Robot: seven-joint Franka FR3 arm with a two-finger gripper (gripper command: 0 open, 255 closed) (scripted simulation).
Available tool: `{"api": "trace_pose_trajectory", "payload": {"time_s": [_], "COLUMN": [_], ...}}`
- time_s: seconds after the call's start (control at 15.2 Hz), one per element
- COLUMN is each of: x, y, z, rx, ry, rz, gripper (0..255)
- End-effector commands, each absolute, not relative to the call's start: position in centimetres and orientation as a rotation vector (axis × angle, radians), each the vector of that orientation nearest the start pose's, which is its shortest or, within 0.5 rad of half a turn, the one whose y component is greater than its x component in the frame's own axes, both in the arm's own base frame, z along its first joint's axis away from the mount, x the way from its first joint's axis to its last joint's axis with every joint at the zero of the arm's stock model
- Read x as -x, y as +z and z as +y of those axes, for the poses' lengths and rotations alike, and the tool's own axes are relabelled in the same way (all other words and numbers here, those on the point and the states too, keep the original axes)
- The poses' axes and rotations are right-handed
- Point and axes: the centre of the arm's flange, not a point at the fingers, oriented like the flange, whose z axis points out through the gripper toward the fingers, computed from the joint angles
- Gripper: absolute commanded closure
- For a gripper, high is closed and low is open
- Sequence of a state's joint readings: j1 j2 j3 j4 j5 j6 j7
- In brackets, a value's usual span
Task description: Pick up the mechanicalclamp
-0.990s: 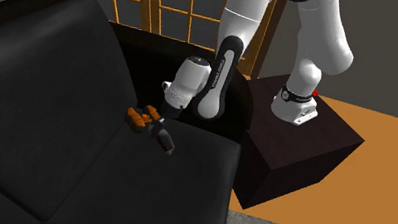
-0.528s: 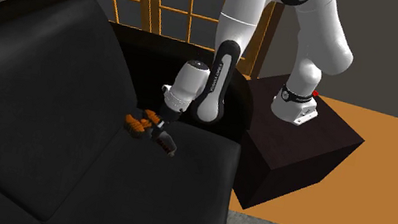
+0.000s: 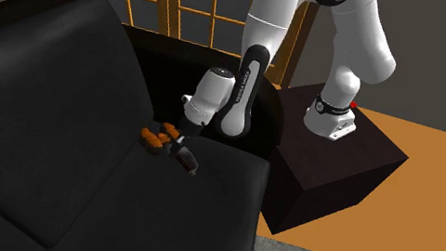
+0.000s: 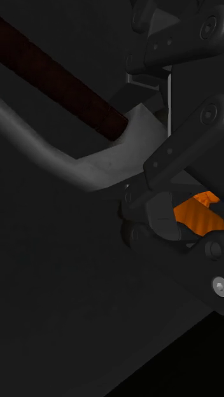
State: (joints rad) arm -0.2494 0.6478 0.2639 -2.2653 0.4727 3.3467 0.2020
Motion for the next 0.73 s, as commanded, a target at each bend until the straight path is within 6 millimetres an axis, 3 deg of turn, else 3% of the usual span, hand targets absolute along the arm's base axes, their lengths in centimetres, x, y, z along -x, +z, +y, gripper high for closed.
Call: {"api": "trace_pose_trajectory", "payload": {"time_s": [0.0, 0.66], "x": [-53.7, -53.7], "y": [12.8, 18.1], "z": [-4.0, -4.0], "rx": [2.69, 2.69], "ry": [-0.564, -0.564], "rz": [1.084, 1.084], "gripper": [255, 255]}}
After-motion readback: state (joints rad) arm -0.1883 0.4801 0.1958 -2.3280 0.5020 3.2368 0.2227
